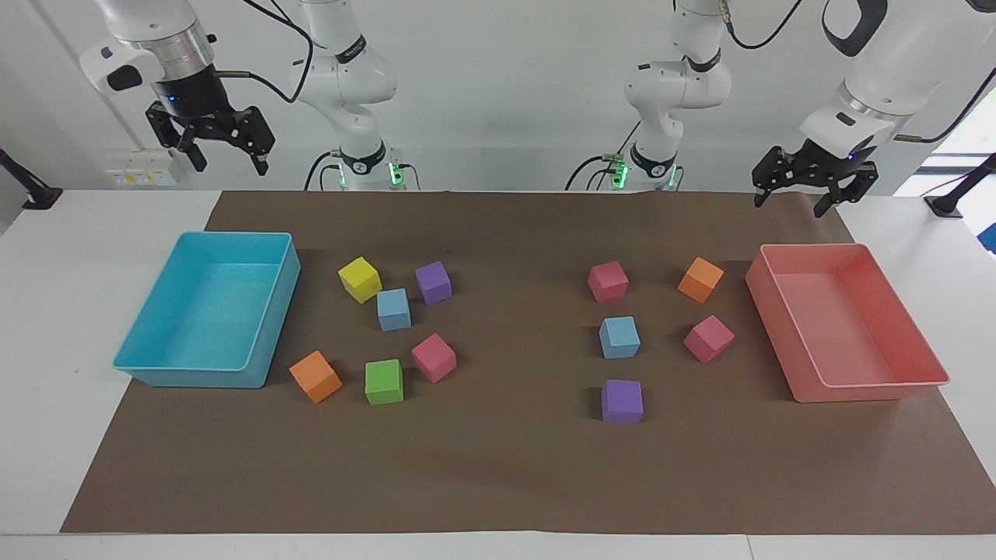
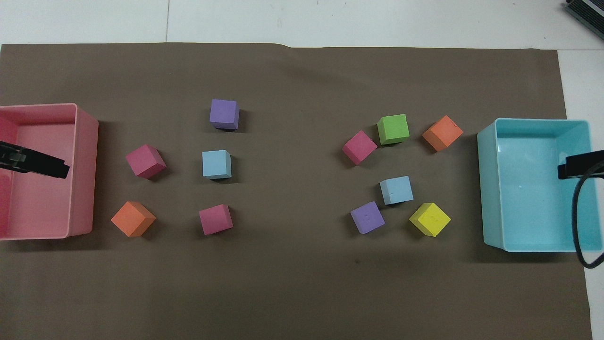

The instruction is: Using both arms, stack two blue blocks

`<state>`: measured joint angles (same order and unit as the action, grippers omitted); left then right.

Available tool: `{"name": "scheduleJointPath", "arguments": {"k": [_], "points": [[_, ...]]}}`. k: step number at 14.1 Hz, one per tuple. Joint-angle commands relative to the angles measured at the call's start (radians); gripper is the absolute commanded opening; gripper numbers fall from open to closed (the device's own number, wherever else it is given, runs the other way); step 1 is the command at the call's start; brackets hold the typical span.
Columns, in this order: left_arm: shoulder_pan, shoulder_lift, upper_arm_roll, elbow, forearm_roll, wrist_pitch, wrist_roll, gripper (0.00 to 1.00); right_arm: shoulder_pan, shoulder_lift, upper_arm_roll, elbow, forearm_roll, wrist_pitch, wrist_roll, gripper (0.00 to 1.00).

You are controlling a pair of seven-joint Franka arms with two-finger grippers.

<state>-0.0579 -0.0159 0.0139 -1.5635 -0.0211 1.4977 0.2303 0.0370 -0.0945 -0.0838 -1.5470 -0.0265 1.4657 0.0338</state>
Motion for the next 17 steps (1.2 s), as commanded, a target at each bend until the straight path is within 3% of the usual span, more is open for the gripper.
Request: {"name": "scheduleJointPath", "arguments": {"k": [1, 17], "points": [[-0.014, -0.024, 0.006, -0.026, 0.012, 0.023, -0.009, 1.0, -0.003, -0.021, 0.001, -0.018, -0.001, -0.01, -0.02, 1.0], [0.0, -0.029, 0.017, -0.017, 0.004, 0.015, -0.011, 1.0, -0.002, -0.024, 0.004, -0.028, -0.003, -0.005, -0.023, 1.0]]}}
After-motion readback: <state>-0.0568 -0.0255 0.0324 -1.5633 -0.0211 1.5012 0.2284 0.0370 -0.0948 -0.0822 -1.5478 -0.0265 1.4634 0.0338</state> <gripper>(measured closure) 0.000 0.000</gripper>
